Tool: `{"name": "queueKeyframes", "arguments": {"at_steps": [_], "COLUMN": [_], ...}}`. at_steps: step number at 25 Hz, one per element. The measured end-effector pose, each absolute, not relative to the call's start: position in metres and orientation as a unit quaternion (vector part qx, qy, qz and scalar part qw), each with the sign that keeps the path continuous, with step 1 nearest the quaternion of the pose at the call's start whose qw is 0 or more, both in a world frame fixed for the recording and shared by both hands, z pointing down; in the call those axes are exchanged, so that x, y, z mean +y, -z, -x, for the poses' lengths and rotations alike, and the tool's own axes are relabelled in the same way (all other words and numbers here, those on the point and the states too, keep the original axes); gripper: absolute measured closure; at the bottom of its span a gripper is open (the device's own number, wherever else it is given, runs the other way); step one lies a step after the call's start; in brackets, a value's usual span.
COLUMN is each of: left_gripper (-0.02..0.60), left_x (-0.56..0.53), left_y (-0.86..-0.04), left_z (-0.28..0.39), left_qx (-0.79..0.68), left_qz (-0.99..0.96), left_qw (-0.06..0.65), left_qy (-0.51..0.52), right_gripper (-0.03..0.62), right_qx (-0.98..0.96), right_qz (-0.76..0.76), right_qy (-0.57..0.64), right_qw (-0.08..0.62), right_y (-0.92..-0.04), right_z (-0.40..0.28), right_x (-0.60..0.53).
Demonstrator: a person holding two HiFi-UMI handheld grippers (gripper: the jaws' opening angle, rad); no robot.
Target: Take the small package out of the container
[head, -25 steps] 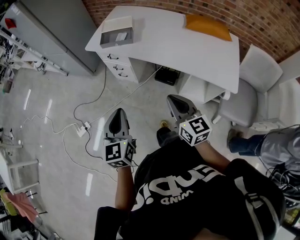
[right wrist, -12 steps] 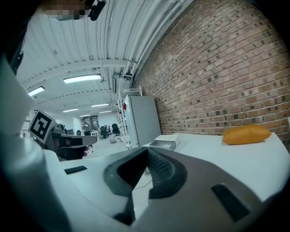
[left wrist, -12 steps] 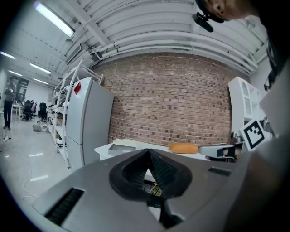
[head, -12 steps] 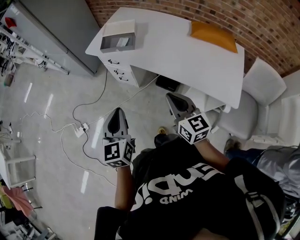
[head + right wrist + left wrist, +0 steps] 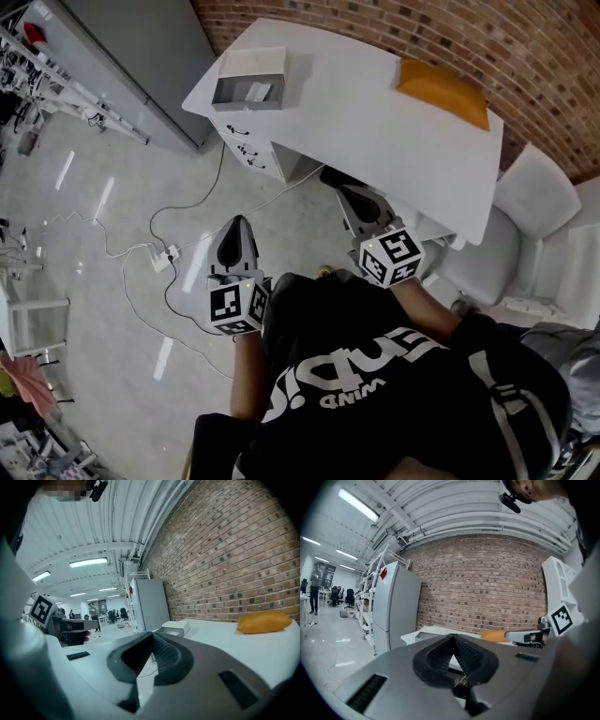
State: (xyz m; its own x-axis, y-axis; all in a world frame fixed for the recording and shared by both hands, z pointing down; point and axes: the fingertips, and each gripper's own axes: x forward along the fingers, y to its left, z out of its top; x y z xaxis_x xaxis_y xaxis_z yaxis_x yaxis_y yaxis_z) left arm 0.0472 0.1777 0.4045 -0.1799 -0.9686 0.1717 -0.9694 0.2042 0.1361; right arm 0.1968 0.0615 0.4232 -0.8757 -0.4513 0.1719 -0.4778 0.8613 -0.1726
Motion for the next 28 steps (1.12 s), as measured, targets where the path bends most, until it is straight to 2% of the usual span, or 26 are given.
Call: {"name": "queueKeyframes", "arguments": {"at_steps": [28], "left_gripper": [0.575], "left_x": [0.095], "left_y": [-0.418], "left_z": [0.023], "left_qx": [-0.762], "left_qz": [-0.637], "left_qw": [0.116], "left_qy": [0.006], "right_gripper": [0.595], "right_qx": [-0.961], "right_qz": [-0.242], "right_qy": [-0.112], "right_qw": [0.075], "right_y": [-0.441], "right_z": [-0.124], "right_x": [-0.006]}}
